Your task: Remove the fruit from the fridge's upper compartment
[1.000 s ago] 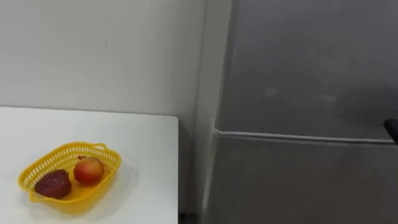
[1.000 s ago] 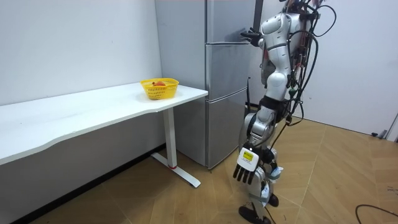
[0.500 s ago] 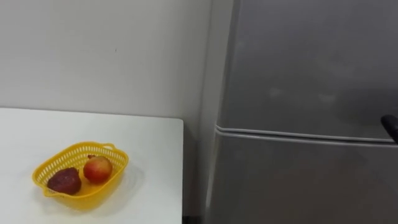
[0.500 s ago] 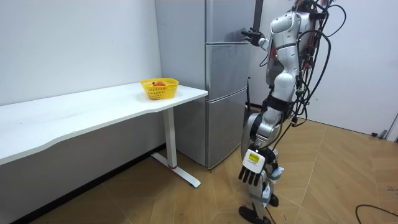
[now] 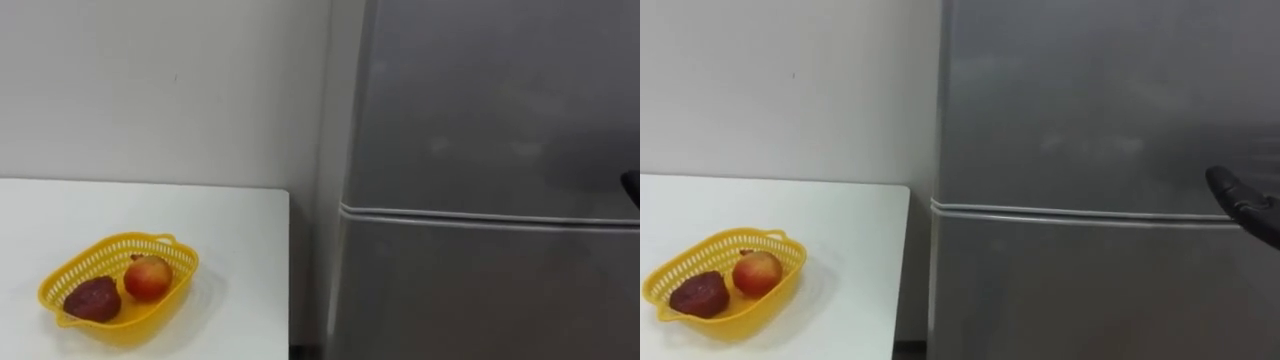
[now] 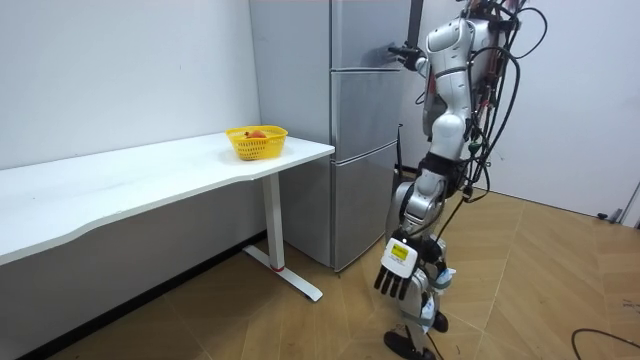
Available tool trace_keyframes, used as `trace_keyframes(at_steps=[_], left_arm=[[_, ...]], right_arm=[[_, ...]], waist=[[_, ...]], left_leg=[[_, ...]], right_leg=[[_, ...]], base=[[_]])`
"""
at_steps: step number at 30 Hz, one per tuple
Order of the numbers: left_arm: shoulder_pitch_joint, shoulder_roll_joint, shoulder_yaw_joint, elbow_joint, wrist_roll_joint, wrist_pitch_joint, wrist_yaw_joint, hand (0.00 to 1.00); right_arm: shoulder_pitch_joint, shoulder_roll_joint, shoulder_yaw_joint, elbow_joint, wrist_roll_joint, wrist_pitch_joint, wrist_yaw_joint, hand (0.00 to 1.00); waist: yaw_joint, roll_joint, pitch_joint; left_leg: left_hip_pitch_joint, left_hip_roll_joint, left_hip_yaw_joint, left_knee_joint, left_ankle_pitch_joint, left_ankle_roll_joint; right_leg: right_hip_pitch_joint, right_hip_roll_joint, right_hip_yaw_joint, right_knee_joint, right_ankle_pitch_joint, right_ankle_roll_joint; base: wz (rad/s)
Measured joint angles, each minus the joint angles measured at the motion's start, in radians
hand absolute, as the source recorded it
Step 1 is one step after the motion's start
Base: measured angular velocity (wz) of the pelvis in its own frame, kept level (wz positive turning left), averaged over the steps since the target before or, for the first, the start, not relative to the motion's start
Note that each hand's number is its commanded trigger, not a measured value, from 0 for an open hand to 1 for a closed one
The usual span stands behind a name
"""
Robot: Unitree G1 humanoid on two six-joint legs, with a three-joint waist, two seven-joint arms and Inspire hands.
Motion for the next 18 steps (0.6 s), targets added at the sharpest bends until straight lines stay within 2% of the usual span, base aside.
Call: trace_keyframes(at_steps=[2,4,7,9,13,16,18], left_arm=[[0.001,0.002,0.000,0.000,-0.003,-0.001,0.012,0.00],[-0.003,0.002,0.001,-0.002,-0.001,-0.003,0.020,0.00],[-0.008,0.004,0.001,-0.008,0.000,-0.003,0.024,0.00],[-0.008,0.005,0.001,-0.015,0.002,0.004,0.030,0.00],[-0.015,0.005,0.002,-0.038,0.004,0.014,0.049,0.00],[-0.044,0.005,0.000,-0.046,0.001,0.021,0.066,0.00],[-0.054,0.005,0.000,-0.048,-0.001,0.029,0.066,0.00]], right_arm=[[0.016,-0.023,-0.026,-0.028,0.005,-0.024,-0.027,0.00],[0.046,-0.026,-0.081,-0.048,0.001,-0.041,-0.060,0.00],[0.081,-0.026,-0.129,-0.048,-0.004,-0.045,-0.102,0.00],[0.144,-0.026,-0.169,-0.046,-0.004,-0.045,-0.132,0.00],[0.223,-0.019,-0.184,0.025,-0.056,-0.047,-0.176,0.00],[0.296,0.013,-0.183,0.144,-0.125,-0.034,-0.216,0.00],[0.357,0.067,-0.180,0.209,-0.152,-0.024,-0.233,0.00]], waist=[[-0.004,0.000,-0.0004],[-0.008,-0.001,-0.0001],[-0.025,-0.002,0.0001],[-0.036,0.004,0.0013],[-0.056,0.019,0.0029],[-0.052,0.022,0.0059],[-0.049,0.034,0.0027]], left_leg=[[0.000,0.001,0.000,-0.004,0.000,0.000],[0.001,0.002,-0.001,-0.005,0.000,0.000],[0.000,0.002,0.000,-0.010,0.000,0.000],[0.001,0.004,0.006,-0.013,-0.001,-0.001],[0.002,0.006,0.012,-0.019,-0.001,-0.001],[0.016,0.011,0.033,-0.029,-0.001,-0.001],[0.020,0.012,0.042,-0.033,-0.001,-0.002]], right_leg=[[0.006,0.001,0.000,-0.013,0.000,0.000],[0.011,0.002,-0.001,-0.021,0.000,0.000],[0.013,0.002,-0.005,-0.029,0.000,0.000],[0.012,0.004,0.000,-0.032,0.000,0.000],[0.011,0.006,0.005,-0.035,0.000,0.000],[0.011,0.010,0.022,-0.032,0.000,0.000],[0.009,0.013,0.032,-0.032,0.000,0.000]], base=[[0.03],[0.06],[0.05],[-0.07],[-0.05],[-0.17],[-0.15]])
